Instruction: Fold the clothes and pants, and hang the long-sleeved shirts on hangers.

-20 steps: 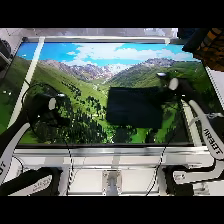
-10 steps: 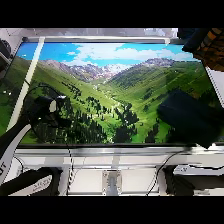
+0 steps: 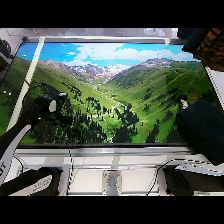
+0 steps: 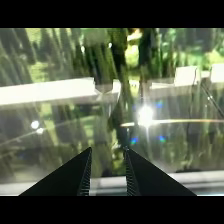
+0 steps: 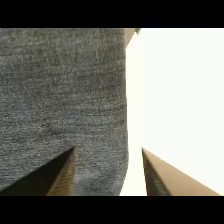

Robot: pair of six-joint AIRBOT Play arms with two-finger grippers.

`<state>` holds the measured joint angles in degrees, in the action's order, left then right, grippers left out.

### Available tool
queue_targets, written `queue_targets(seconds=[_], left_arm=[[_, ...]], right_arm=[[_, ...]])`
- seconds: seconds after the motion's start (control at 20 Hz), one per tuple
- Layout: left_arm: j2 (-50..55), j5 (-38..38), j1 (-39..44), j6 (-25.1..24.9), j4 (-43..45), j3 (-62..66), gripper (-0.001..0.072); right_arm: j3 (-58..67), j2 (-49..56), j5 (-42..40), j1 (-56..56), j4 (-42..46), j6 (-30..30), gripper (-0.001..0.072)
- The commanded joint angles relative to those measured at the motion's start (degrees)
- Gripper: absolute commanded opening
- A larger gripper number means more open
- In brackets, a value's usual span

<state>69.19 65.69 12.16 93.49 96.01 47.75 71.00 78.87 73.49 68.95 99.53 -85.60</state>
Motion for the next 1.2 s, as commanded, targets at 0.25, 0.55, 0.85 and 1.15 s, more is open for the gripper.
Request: queue_targets(seconds=[0.25, 0.55, 0.85, 1.15], left_arm=[[-0.09, -5.29, 0.0, -0.02, -1.09, 0.0, 0.0235], [-0.07, -5.09, 0.0, -0.02, -1.07, 0.0, 0.0235], [-0.07, -5.09, -0.02, 0.0, -1.09, 0.0, 0.0235], [-0.07, -5.09, -0.02, -0.02, -1.07, 0.0, 0.0235]], right_arm=[[0.04, -5.03, -5.53, -5.18, -15.56, -0.15, 0.0514], [0.02, -7.98, -5.35, -32.22, -22.23, -1.01, 0.0252], [-1.79, -7.87, 1.84, -57.81, -21.31, -3.61, 0.0017], [-4.98, -7.87, 2.01, -75.21, -18.18, -9.09, 0.0017]])
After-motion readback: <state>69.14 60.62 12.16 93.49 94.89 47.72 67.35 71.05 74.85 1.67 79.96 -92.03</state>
